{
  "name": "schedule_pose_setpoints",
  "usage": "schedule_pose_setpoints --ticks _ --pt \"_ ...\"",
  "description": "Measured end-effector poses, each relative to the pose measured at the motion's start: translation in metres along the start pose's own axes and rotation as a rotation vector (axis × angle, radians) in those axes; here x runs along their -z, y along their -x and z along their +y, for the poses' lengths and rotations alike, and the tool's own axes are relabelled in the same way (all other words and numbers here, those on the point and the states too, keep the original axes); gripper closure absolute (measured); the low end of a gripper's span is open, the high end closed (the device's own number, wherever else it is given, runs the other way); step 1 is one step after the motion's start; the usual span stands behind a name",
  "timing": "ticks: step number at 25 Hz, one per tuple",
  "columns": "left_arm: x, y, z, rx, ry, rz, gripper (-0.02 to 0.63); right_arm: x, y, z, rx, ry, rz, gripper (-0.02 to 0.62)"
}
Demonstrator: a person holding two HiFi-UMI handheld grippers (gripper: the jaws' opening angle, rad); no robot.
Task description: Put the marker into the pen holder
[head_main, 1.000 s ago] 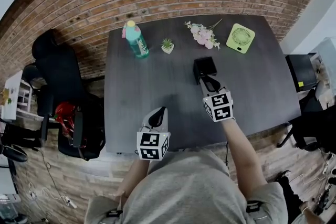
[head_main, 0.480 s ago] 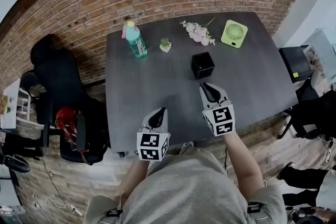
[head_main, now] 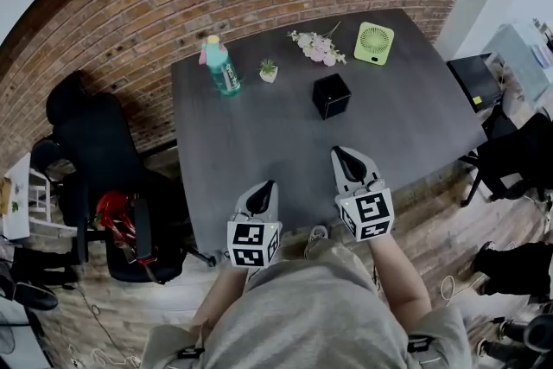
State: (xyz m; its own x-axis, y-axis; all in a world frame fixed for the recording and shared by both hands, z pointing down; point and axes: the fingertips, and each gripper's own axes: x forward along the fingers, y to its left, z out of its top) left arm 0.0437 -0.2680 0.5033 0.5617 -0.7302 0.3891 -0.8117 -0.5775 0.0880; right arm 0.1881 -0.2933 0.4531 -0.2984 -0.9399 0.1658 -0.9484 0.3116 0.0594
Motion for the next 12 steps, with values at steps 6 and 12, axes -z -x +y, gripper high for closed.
schedule_pose_setpoints --ticks 6,12 --pt "0.01 0.025 0.001 0.048 -0.023 -0.008 0.589 -0.002 0.032 0.032 0.05 -0.026 -0.029 0.592" --pt "0.024 0.056 0.0 0.083 -0.037 -0.02 0.589 -0.001 0.067 0.069 0.086 -0.044 -0.044 0.592"
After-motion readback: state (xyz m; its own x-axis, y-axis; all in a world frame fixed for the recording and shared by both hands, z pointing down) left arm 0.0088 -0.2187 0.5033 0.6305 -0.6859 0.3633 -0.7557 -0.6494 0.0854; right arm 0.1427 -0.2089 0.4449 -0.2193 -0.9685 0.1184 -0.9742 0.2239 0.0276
